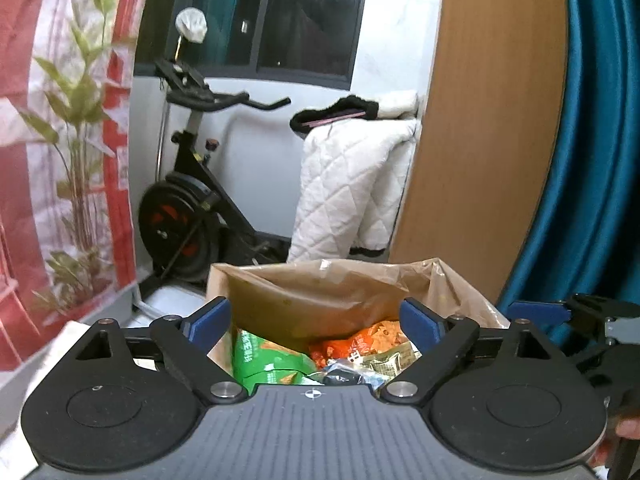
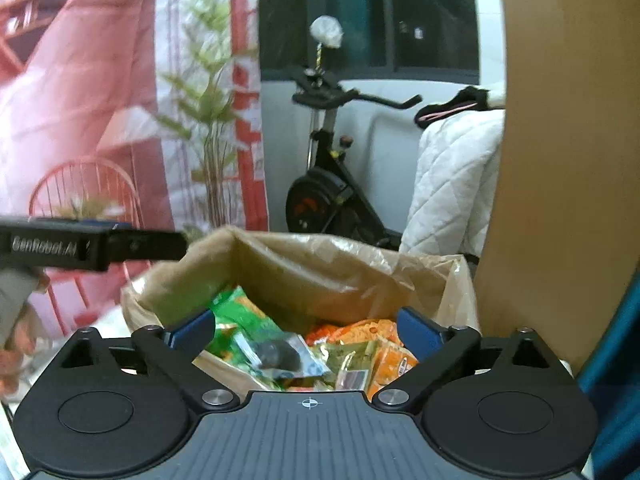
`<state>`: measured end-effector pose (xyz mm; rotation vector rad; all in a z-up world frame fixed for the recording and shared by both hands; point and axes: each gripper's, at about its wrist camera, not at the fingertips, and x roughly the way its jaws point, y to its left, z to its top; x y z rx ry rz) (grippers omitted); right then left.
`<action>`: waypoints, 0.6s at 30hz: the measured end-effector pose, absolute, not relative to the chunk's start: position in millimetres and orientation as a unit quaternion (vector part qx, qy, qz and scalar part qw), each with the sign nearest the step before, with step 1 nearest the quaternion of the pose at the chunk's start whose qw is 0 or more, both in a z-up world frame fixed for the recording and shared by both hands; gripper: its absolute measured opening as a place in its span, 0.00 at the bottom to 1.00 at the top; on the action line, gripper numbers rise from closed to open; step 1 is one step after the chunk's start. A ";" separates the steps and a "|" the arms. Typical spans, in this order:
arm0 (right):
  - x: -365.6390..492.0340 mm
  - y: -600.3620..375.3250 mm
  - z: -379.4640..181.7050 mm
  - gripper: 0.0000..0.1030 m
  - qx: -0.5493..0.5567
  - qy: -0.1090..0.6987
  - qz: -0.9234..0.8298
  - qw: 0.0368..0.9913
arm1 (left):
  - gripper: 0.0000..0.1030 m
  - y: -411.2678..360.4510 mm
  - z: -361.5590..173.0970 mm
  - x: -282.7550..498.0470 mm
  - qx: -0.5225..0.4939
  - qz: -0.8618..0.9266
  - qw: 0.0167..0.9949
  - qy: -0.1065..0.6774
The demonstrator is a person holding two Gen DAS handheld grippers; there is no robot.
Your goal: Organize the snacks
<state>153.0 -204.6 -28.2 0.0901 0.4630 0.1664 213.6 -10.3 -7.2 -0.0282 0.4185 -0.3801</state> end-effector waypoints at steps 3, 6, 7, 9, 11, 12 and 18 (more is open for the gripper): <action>142.8 -209.0 -21.1 0.97 0.067 0.219 0.069 0.971 | 0.92 -7.0 1.8 201.0 -0.011 -0.170 0.966 0.196; 132.3 -211.9 -15.5 0.99 0.087 0.210 0.054 0.972 | 0.93 -2.0 10.4 188.8 -0.014 -0.157 0.970 0.186; 128.6 -212.6 -13.9 0.99 0.091 0.207 0.050 0.973 | 0.93 -0.3 13.6 184.7 -0.015 -0.155 0.971 0.183; 121.6 -212.1 -11.1 0.99 0.097 0.204 0.042 0.973 | 0.94 0.4 19.2 177.6 -0.014 -0.147 0.973 0.177; 115.8 -210.1 -8.1 0.99 0.099 0.202 0.035 0.974 | 0.95 0.4 24.4 170.7 -0.010 -0.139 0.975 0.173; 112.5 -209.1 -6.7 0.99 0.099 0.201 0.033 0.974 | 0.95 0.7 26.6 167.1 -0.010 -0.134 0.976 0.171; 92.5 -205.3 1.6 0.99 0.108 0.185 0.035 0.976 | 0.96 4.0 36.4 149.6 -0.012 -0.123 0.981 0.148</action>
